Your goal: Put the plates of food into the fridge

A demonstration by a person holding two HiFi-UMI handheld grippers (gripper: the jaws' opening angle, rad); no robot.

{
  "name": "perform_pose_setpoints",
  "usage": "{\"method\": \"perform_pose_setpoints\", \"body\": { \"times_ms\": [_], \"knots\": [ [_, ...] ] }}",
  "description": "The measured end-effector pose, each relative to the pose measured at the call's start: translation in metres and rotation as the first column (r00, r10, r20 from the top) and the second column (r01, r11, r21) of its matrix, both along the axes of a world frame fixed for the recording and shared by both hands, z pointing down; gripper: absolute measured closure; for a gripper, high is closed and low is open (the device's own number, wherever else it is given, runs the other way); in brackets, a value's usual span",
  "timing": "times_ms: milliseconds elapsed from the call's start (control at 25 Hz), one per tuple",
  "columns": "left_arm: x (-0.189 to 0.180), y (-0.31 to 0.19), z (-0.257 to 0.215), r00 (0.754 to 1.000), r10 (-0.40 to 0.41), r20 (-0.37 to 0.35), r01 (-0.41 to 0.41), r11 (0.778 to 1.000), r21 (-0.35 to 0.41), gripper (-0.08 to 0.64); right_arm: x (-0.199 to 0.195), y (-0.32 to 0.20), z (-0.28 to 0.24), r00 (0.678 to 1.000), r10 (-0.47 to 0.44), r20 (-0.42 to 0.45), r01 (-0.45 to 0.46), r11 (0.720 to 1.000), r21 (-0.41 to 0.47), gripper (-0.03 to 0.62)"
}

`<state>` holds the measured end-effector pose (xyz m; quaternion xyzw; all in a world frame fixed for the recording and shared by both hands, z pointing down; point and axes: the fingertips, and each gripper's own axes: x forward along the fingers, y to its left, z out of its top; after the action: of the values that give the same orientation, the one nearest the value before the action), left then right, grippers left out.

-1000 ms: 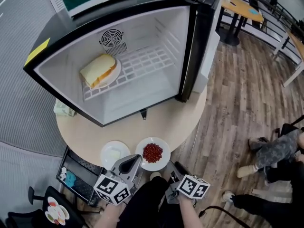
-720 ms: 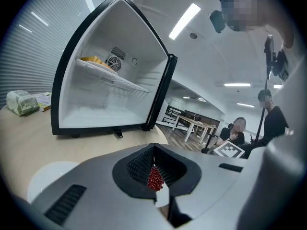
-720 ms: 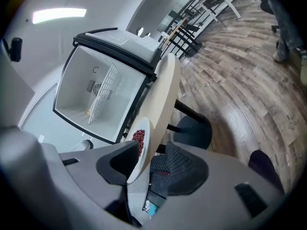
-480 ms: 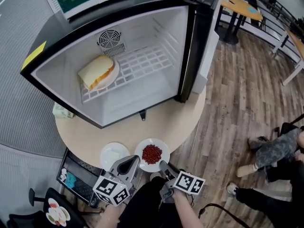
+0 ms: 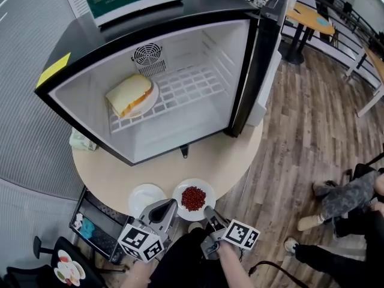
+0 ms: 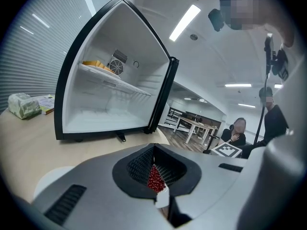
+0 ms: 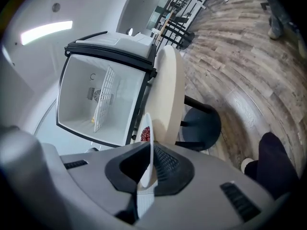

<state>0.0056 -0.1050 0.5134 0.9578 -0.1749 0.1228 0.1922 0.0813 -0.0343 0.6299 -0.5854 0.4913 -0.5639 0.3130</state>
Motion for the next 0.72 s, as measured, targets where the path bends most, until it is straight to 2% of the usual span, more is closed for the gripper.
{"method": "perform_pose_setpoints", "body": {
  "times_ms": [280, 440, 560, 720],
  "knots": [
    [0.008, -0.006, -0.013, 1.0, -0.012, -0.018, 0.012, 1.0, 0.023, 0.555, 0.02, 0.002, -0.022, 0.999, 0.032, 0.02, -0.033, 0.999, 0.033, 0.577],
    [0.011, -0.01, -0.024, 0.999, -0.035, -0.035, 0.036, 0.999, 0.036, 0.555, 0.038, -0.007, -0.045, 0.999, 0.01, -0.039, -0.007, 0.998, 0.069, 0.577],
    [0.015, -0.013, -0.033, 0.998, -0.044, -0.039, 0.046, 0.998, 0.048, 0.555, 0.047, -0.016, -0.07, 1.0, 0.022, 0.0, -0.022, 0.991, 0.132, 0.577],
    [0.016, -0.016, -0.052, 0.996, -0.069, -0.049, 0.072, 0.995, 0.07, 0.555, 0.061, -0.018, -0.1, 1.0, 0.025, 0.011, -0.026, 0.989, 0.148, 0.577]
  ]
}}
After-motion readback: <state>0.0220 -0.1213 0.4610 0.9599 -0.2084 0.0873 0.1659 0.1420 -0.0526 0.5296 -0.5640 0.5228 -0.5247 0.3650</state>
